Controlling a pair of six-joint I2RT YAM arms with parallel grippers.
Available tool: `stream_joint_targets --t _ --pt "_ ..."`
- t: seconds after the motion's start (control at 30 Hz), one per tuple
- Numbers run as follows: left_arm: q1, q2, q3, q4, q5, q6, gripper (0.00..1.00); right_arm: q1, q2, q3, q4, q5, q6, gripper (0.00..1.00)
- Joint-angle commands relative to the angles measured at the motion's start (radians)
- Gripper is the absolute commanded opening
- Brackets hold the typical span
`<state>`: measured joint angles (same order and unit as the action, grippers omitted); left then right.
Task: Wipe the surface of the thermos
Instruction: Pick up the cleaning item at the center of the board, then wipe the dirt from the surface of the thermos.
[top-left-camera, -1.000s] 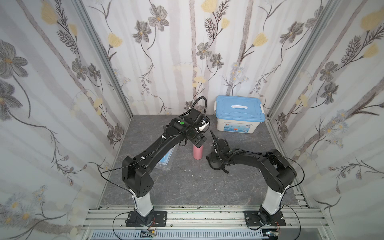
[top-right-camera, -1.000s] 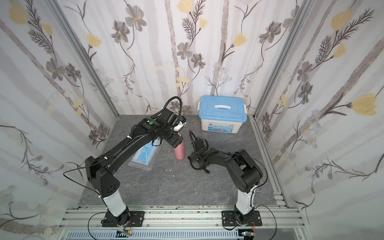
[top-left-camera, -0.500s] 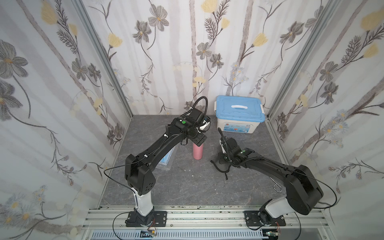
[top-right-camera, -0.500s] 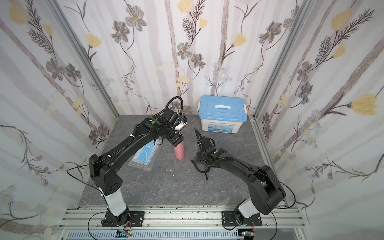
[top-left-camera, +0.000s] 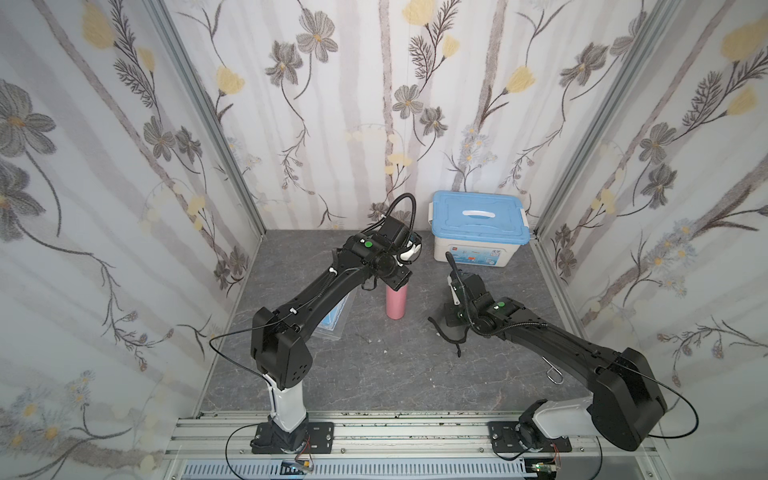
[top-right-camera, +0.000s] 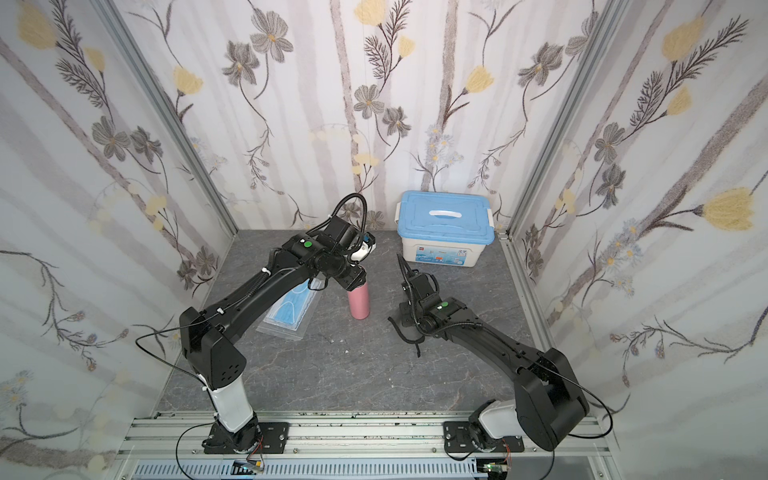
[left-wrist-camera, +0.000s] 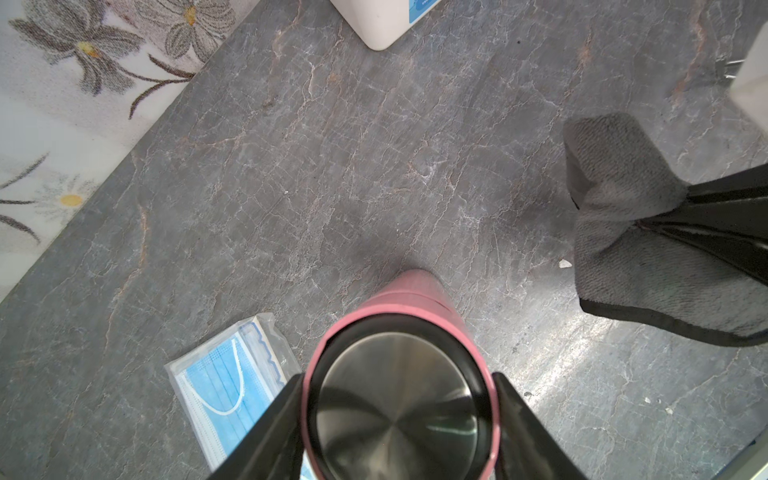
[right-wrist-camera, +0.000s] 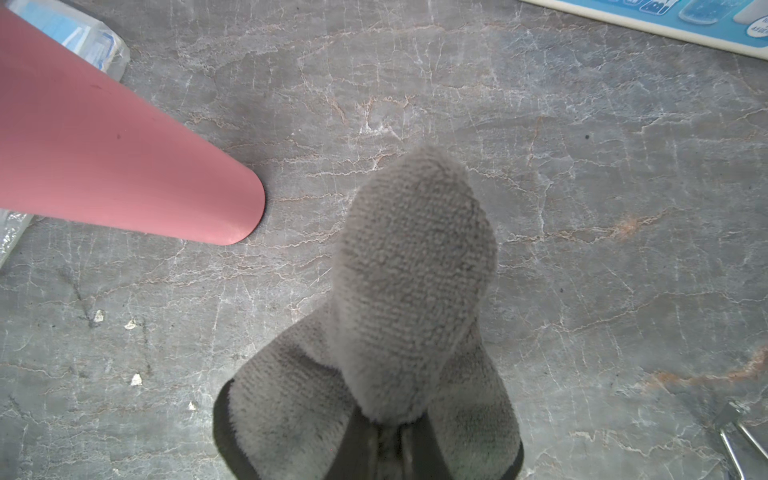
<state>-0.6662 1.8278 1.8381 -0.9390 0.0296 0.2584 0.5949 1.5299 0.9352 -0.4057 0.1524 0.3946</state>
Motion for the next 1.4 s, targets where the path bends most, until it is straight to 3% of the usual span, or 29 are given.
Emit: stream_joint_targets --t 0.0,0.13,0.33,0.7,1.37 --pt "0.0 0.001 0.004 -0.017 0.01 -0.004 0.53 -0.003 -0.019 -0.003 0.013 0.018 0.007 0.0" --pt "-0.001 -0.001 -0.002 -0.021 0.01 -0.005 0.46 -0.008 -0.071 -0.027 0.079 -0.05 0.006 0.0" --pt "0.0 -0.02 -0.031 -0.018 -0.002 -0.004 0.43 -0.059 -0.159 -0.095 0.354 -0.356 0.03 0.0" --pt "0.0 -0.016 -0.055 -0.013 -0.006 0.004 0.4 -0.136 0.012 0.024 0.61 -0.649 0.146 0.0" --pt "0.0 -0.021 -0.06 -0.034 0.004 0.008 0.34 -0.172 0.357 0.128 0.687 -0.898 0.239 0.0"
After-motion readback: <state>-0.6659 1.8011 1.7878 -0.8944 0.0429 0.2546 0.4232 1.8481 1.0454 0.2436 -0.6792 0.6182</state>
